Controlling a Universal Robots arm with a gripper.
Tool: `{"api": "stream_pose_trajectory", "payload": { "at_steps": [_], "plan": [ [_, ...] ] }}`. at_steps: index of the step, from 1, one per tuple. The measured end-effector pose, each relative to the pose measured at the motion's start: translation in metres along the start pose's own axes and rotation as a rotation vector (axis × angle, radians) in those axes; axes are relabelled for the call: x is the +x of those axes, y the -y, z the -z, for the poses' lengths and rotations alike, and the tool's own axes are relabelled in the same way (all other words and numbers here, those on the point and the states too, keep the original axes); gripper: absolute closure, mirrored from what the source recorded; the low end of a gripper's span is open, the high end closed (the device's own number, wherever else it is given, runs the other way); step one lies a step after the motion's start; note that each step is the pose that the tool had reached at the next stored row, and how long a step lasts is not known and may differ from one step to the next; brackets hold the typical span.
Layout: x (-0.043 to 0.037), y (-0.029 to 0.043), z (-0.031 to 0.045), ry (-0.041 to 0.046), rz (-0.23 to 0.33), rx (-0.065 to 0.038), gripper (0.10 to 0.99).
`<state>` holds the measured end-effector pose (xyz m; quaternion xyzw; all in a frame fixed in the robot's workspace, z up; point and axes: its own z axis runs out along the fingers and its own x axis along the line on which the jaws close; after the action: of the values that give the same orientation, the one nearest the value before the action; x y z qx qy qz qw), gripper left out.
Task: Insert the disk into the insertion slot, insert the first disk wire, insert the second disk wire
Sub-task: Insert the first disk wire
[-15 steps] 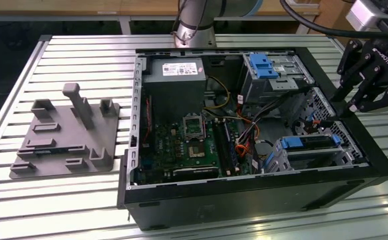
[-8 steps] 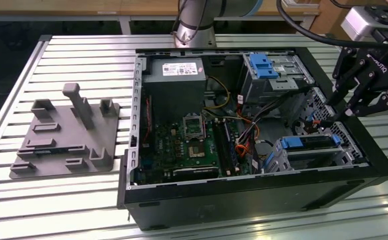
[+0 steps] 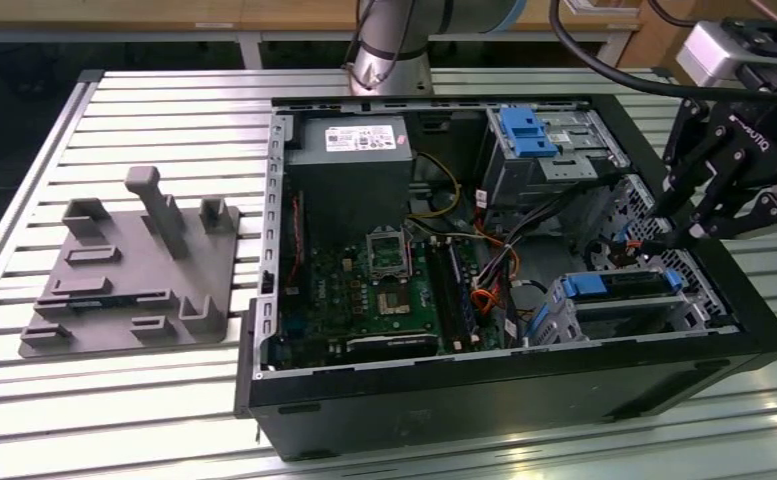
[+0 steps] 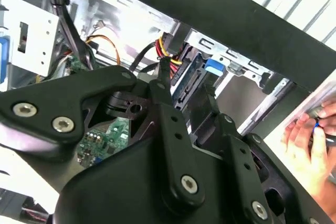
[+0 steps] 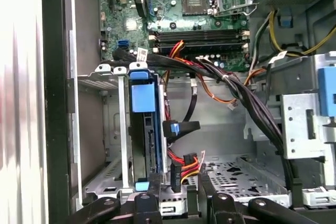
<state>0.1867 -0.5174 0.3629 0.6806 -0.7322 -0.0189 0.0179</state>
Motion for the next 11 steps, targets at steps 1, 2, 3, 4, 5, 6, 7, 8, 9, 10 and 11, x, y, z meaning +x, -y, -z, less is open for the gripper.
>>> {"api": "stream_pose_trajectory", "payload": {
  "at_steps": [1, 2, 3, 4, 5, 6, 7, 8, 9, 10, 11],
  "plan": [
    [-0.0022, -0.0001, -0.0013, -0.0056, 0.0, 0.0, 0.675],
    [-0.0045, -0.0002, -0.0028, -0.0099, 0.0, 0.001, 0.675],
    [-0.0058, -0.0002, -0.0042, -0.0143, -0.001, 0.001, 0.675],
    [-0.0062, -0.0002, -0.0053, -0.019, -0.003, 0.001, 0.675],
    [-0.0064, -0.0002, -0.0061, -0.0231, -0.006, 0.002, 0.675],
    [-0.0065, -0.0001, -0.0067, -0.0262, -0.014, 0.002, 0.675],
    [-0.0065, -0.0001, -0.0071, -0.0297, -0.023, 0.002, 0.675],
    [-0.0064, -0.0001, -0.0073, -0.0337, -0.032, 0.002, 0.675],
    [-0.0065, 0.0, -0.0076, -0.0384, -0.04, 0.002, 0.675],
    [-0.0066, 0.0, -0.0082, -0.0426, -0.045, 0.003, 0.675],
    [-0.0075, 0.0, -0.0091, -0.0469, -0.048, 0.003, 0.675]
  ]
}}
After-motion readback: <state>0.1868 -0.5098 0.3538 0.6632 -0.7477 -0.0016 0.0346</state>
